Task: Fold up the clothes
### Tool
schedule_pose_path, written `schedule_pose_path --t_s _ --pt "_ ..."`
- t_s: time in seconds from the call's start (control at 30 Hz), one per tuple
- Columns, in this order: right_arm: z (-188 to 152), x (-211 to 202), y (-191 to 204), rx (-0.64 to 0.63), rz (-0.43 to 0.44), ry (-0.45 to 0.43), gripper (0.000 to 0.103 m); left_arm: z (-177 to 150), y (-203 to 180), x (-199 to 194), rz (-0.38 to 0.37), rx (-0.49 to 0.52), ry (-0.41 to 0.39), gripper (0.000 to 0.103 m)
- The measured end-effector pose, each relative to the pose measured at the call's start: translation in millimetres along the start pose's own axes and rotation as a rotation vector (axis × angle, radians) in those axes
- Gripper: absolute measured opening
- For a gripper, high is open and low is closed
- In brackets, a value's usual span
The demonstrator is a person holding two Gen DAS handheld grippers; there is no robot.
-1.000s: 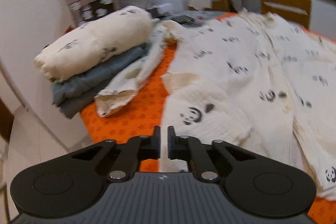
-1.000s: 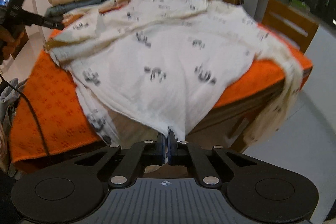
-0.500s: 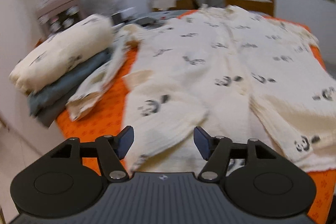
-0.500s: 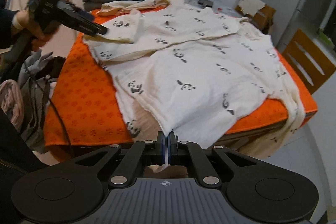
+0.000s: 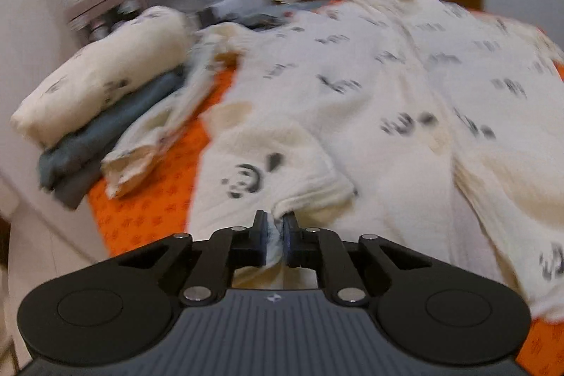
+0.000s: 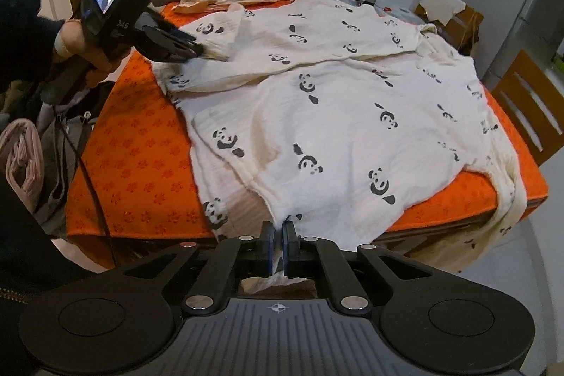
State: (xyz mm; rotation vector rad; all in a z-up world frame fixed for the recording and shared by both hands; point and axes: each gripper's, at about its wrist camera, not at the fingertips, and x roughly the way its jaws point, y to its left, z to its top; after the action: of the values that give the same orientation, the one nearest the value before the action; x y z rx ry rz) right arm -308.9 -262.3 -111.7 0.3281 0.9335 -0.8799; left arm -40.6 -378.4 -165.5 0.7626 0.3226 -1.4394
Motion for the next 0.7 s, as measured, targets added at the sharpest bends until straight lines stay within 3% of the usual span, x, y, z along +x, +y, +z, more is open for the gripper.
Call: schedule_pose_path --t_s 0.13,0.37,0.7 --pt "5 3 -13 0.016 0.028 -0.002 0.005 14 33 -22 0.045 -0.188 -0.021 0.007" --pt "20 -19 -20 -0.007 0.078 -0.032 0.005 29 103 -62 0.098 -0.524 0.017 0.006" --pt "29 -65 -11 0.058 0.128 -0.027 0.005 13 161 -91 0.112 -0.698 0.095 0.006"
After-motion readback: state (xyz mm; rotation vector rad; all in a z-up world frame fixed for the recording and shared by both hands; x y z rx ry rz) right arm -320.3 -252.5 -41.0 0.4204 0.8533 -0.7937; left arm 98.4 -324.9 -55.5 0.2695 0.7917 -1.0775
